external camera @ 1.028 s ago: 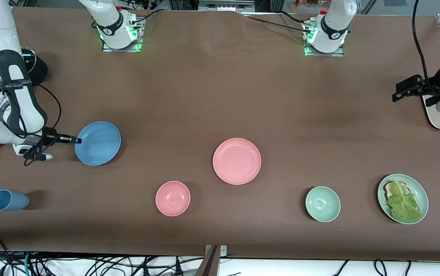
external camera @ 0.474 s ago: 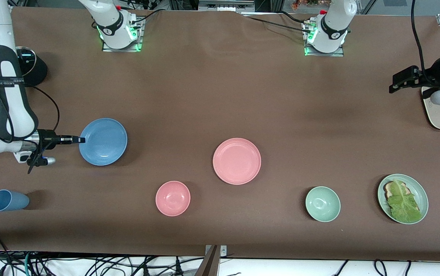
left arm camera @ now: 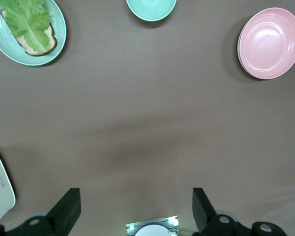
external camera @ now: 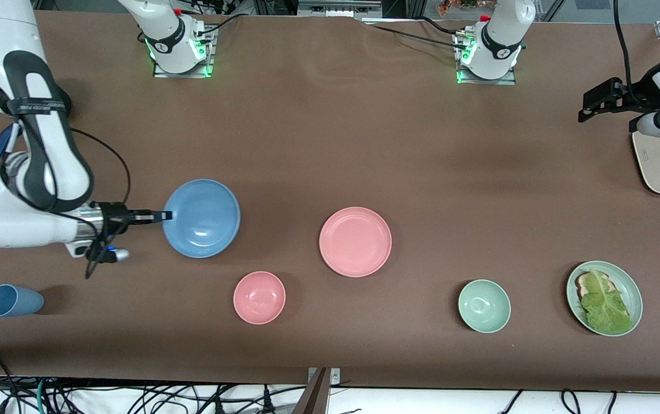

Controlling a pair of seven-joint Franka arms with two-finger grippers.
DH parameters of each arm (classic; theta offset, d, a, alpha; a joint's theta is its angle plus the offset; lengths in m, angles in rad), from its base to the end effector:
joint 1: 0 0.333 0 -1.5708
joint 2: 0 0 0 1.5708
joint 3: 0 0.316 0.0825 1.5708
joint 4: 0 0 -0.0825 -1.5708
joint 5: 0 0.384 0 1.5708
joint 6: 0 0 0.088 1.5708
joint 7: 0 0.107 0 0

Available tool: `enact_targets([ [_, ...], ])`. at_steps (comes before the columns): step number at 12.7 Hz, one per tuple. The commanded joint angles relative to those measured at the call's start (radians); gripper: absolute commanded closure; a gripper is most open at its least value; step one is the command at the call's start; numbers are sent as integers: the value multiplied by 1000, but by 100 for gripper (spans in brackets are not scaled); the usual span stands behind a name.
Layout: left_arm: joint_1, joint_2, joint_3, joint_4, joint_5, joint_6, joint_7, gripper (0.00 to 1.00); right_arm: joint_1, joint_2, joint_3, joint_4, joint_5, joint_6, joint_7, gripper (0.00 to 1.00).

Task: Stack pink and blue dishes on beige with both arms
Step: 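Carry the blue plate with the right gripper onto the pink plate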

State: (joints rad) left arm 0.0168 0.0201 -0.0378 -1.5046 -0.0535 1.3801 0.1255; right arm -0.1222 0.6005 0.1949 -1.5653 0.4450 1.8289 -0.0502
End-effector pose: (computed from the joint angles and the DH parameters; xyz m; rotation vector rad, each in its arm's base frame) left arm 0.5400 -0.0176 0.6290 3.0636 -0.2346 -0.2179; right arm 0.6614 0.0662 0.2867 -2.5871 0.1059 0.4416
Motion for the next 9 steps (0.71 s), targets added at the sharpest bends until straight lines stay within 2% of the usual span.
enact_targets([
  [1, -1, -3, 7, -10, -5, 8, 6, 0, 57, -10, 58, 11, 1, 87, 189, 100],
  [5, 2, 4, 7, -8, -11, 11, 6, 0, 274, 25, 55, 11, -5, 343, 450, 100],
  [6, 3, 4, 7, -8, -11, 22, 6, 0, 318, 48, 55, 19, -29, 399, 511, 100],
  [9, 3, 18, 7, -6, -12, 40, 6, 0, 433, 119, 54, 102, -277, 446, 676, 100],
])
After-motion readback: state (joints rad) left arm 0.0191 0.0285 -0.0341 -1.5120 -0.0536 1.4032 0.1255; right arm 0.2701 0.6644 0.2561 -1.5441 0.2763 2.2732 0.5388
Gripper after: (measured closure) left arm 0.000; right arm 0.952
